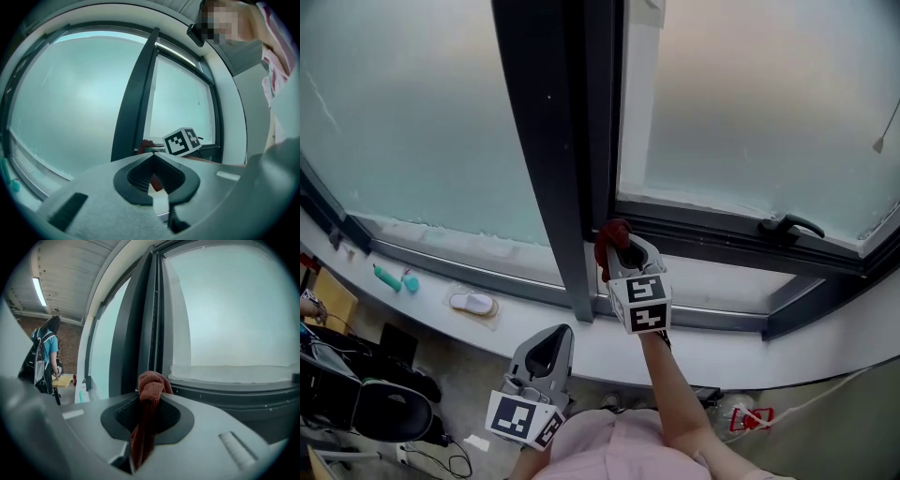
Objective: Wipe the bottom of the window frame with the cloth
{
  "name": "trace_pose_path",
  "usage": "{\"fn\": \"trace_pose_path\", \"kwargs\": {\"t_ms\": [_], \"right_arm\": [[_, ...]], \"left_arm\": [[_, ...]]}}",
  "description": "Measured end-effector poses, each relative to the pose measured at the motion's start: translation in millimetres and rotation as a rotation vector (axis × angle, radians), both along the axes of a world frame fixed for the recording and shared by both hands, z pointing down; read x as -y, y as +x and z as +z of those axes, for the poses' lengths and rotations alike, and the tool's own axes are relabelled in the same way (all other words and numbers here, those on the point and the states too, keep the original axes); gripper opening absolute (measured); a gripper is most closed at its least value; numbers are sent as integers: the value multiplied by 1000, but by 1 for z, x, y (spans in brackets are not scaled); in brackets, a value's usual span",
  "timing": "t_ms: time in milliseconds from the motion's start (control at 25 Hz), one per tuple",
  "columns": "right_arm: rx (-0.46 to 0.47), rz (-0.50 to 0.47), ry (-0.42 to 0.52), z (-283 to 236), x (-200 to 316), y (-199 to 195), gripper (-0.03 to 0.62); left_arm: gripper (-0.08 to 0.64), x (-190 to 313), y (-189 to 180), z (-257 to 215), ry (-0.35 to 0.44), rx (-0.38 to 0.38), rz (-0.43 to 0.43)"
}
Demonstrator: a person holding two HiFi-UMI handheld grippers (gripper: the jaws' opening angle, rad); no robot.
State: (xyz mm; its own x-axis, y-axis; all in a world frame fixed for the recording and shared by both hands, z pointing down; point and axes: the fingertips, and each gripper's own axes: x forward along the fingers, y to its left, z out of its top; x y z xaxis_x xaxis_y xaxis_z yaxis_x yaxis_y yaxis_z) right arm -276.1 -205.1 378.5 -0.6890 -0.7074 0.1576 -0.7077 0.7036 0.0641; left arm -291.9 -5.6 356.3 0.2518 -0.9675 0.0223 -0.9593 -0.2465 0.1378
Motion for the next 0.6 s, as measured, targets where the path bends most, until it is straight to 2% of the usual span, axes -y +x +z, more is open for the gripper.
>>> {"fn": "trace_pose_path", "kwargs": {"t_ms": [200, 600], "right_arm": [[-41, 24, 42, 5, 3, -2, 60], [-47, 59, 59, 1, 4, 10, 58]], "left_arm": [[-5, 3, -9, 1, -2, -7, -2], [-5, 5, -4, 1, 4, -14, 23]]}}
